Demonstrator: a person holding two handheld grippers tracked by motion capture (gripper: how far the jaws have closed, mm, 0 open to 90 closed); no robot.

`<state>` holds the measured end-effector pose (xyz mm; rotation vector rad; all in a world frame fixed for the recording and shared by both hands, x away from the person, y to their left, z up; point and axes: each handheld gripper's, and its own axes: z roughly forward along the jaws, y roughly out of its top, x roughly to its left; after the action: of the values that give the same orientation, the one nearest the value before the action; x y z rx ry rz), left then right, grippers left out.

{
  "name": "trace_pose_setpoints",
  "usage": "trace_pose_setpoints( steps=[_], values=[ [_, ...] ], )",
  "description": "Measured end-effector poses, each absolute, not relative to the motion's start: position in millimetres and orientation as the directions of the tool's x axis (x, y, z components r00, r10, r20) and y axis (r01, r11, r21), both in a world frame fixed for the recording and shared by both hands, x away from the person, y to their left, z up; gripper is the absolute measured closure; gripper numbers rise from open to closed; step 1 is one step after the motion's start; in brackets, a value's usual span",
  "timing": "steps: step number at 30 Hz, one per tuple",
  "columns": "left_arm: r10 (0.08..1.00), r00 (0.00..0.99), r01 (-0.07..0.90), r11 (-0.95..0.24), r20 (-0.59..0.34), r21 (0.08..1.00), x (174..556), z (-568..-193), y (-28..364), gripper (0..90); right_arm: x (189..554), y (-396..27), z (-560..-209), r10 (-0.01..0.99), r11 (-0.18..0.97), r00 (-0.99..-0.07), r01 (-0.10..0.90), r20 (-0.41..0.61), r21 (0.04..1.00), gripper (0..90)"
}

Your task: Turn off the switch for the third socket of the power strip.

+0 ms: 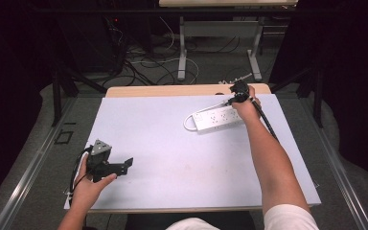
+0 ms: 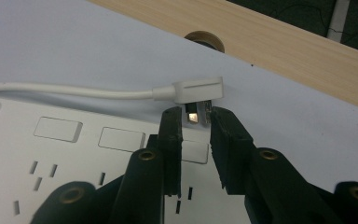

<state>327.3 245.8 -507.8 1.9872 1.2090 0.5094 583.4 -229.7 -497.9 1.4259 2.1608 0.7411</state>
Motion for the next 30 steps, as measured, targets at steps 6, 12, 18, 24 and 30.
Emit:
trace_pose_setpoints(
  steps=[6,12,18,24,30],
  values=[
    [0.879,0.476,0.582,-0.279,-0.042,0.764,327.7,-508.3,246.3,4.8,585.7,-230.7,-502.0,0.927,0.331,-0.366,0.694,-0.083,0.639,77.8],
    [0.878,0.477,0.587,-0.276,-0.049,0.761,326.8,-508.0,246.5,4.9,588.3,-230.6,-507.5,0.929,0.331,-0.361,0.706,-0.084,0.626,80.5],
    [0.880,0.473,0.585,-0.271,-0.050,0.764,326.6,-508.6,246.9,4.9,589.4,-228.8,-511.4,0.927,0.342,-0.364,0.714,-0.094,0.611,83.3],
    [0.878,0.475,0.587,-0.274,-0.051,0.762,326.6,-508.7,246.9,4.9,589.9,-227.8,-513.8,0.930,0.338,-0.355,0.720,-0.096,0.606,84.8],
    [0.876,0.480,0.585,-0.285,-0.041,0.759,327.1,-508.6,247.2,5.1,590.2,-227.7,-515.0,0.932,0.331,-0.352,0.724,-0.089,0.605,87.6]
  ],
)
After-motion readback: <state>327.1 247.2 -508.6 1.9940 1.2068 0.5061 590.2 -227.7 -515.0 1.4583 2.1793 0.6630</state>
